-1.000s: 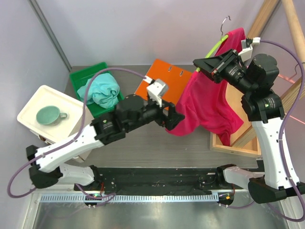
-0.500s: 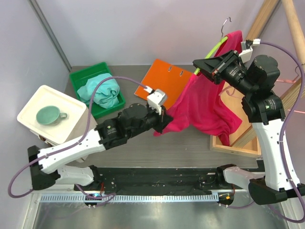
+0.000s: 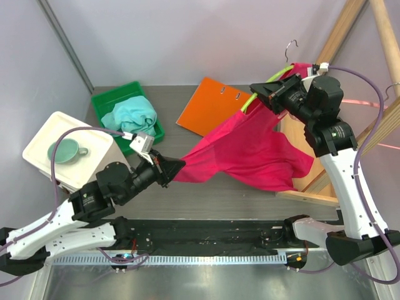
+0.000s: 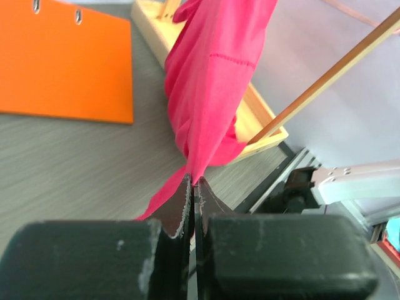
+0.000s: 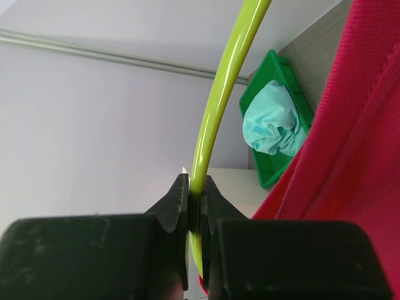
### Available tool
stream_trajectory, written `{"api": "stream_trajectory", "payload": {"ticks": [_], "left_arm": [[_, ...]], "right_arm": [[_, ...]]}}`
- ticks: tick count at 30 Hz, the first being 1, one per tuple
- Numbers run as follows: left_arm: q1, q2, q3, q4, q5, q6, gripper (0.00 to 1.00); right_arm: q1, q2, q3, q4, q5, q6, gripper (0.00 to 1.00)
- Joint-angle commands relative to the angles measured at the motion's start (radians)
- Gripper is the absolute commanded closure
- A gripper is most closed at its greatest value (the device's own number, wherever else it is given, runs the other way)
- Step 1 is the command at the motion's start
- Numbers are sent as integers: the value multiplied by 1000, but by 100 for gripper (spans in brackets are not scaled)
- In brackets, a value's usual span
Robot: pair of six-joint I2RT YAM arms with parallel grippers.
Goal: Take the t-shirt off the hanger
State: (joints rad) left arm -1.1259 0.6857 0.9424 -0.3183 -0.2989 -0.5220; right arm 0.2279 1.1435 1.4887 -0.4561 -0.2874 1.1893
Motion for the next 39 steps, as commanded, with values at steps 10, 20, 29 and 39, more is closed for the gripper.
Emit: {"api": "stream_trajectory", "payload": {"ticks": [10,20,29,39], "left_arm": [[-3,-69,-39,-114,32,-16,100],[-3,285,266,-30,55,192,18],[17,537,446,50,186,364,12],[43,606,429,177,74,297,100]], "right_arm": [[-16,10,10,195,182,65,99],[-13,-28,25,203,41,72,99],[-13,-94,12,180,-16,73,99],[-13,-157,-38,195,-19,122,99]]}}
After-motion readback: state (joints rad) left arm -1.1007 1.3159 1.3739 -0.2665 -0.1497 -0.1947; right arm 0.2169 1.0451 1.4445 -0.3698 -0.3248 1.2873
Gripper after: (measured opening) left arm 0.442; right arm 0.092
